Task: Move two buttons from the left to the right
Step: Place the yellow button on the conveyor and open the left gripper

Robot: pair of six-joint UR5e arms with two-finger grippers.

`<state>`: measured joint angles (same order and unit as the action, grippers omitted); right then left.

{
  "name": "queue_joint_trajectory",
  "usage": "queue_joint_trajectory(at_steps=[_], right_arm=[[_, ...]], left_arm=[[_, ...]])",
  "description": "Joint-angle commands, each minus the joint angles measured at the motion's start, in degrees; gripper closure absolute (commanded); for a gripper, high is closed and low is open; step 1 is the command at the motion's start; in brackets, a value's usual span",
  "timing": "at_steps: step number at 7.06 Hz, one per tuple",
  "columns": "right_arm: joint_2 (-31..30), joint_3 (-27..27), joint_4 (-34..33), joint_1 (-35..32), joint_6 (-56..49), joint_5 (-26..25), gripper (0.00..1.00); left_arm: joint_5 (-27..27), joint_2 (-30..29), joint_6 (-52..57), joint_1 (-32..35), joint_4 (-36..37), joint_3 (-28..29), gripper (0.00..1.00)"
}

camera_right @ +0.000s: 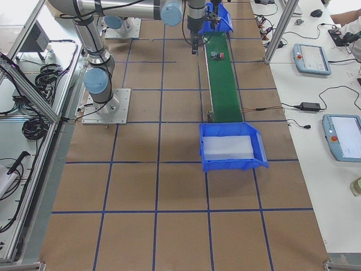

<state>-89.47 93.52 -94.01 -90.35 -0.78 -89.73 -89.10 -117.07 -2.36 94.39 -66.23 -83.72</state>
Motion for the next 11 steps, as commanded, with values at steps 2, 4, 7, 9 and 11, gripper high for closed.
queue_joint_trajectory(at_steps=[2,4,7,9,11], right_arm=[[0.0,0.0,0.0,0.1,0.0,0.1,0.0],[0.1,0.0,0.1,0.1,0.0,-0.2,0.0],[0.1,0.1,0.1,0.1,0.0,-0.4,0.0],[0.2,0.1,0.1,0.1,0.0,-0.4,0.0],[0.2,0.1,0.1,0.1,0.0,-0.6,0.0]], left_arm=[[-2.1,-4.2,-12.4,3.5,2.9,0.1,0.78],[-2.1,-5.0,-14.8,3.9,3.6,0.5,0.55],[-4.0,-4.8,-14.6,4.1,4.1,0.8,0.0],[-3.5,3.0,-13.7,4.4,-3.1,0.8,0.0],[-2.7,14.9,-13.5,4.8,-13.3,0.1,0.0]])
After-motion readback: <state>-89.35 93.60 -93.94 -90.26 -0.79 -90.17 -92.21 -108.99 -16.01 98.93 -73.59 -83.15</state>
